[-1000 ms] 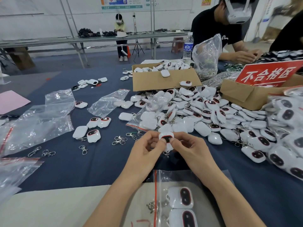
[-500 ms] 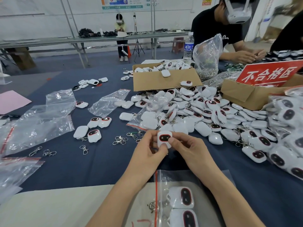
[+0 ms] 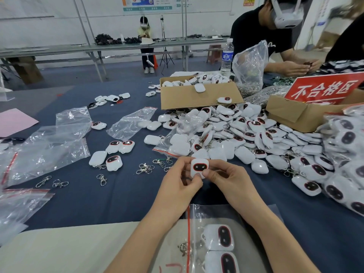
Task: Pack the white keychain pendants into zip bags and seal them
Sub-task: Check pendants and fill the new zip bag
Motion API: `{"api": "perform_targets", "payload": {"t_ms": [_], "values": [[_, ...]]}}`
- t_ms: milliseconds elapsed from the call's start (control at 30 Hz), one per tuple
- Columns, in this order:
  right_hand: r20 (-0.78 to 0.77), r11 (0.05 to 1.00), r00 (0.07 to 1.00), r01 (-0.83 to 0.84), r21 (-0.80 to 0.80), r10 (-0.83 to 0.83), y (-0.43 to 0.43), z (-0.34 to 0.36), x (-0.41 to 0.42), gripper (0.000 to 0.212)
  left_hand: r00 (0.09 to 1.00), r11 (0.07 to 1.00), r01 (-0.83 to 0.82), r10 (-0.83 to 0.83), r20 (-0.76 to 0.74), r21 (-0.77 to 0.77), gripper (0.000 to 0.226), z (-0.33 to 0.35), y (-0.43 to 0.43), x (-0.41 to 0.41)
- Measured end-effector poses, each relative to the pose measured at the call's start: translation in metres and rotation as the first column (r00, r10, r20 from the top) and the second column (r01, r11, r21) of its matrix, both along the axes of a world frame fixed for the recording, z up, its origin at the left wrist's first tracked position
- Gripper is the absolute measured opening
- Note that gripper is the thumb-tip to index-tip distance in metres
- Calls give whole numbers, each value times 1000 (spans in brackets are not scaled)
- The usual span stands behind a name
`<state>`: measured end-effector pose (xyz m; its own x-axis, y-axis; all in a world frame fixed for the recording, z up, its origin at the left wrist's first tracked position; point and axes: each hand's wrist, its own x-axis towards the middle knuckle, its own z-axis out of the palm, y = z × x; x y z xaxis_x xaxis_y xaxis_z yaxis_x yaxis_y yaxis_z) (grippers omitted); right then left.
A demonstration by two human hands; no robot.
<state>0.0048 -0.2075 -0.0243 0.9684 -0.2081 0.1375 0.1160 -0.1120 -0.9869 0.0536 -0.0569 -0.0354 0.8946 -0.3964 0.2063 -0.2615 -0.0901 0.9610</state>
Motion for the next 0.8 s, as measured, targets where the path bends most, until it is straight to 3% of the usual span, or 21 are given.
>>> {"api": "perform_targets", "payload": {"t_ms": [200,300,400,733,800], "values": [[16,1000,1000,-6,-6,6,-1,-3,2,22,1000,1000,-14,14,12,3,27,3,0,-2],[48,1000,999,-14,-19,14,-2,-5,2,31,991,996,-79,73,108,50,33,6,0,-3],[85,999,996,-28,24,26,-3,-8,3,22,973,985,-152,136,185,77,36,7,-1,-5],[50,982,994,-106,155,100,-13,-16,4,12,983,987,-158,159,94,-25,18,10,-1,-7],[61,975,992,-121,184,112,-12,-14,3,29,981,986,-166,169,100,-30,19,11,-1,-7]]}}
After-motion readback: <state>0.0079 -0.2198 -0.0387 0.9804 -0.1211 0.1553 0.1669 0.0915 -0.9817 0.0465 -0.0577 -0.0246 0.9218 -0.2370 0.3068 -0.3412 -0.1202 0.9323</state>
